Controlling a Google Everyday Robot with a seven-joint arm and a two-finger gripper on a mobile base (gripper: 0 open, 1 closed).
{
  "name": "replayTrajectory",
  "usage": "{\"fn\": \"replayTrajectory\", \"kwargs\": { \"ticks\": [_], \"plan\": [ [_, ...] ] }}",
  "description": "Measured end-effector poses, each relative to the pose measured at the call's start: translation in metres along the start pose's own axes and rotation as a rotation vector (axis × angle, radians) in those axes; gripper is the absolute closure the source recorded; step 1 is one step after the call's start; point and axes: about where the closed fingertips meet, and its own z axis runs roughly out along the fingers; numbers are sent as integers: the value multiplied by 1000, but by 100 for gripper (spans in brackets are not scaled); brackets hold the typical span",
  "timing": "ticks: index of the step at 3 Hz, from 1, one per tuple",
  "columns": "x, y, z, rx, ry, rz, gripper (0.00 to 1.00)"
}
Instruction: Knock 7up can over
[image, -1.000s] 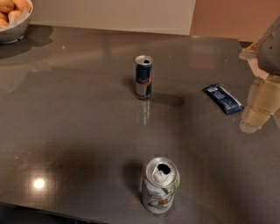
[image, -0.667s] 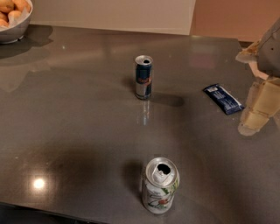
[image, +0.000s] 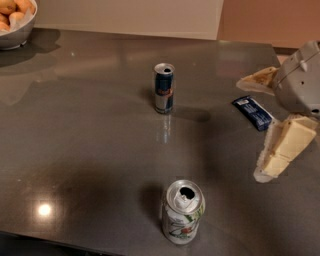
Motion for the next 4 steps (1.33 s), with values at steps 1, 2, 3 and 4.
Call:
{"fn": "replayTrajectory", "kwargs": {
  "ticks": [1,2,3,4],
  "plan": [
    [-21,21,21,-61,-105,-75,0],
    [-30,40,42,-123,-175,-133,0],
    [-37,57,57,-178,-236,-186,0],
    [-44,76,67,-228,-297,-247,0]
  ]
}}
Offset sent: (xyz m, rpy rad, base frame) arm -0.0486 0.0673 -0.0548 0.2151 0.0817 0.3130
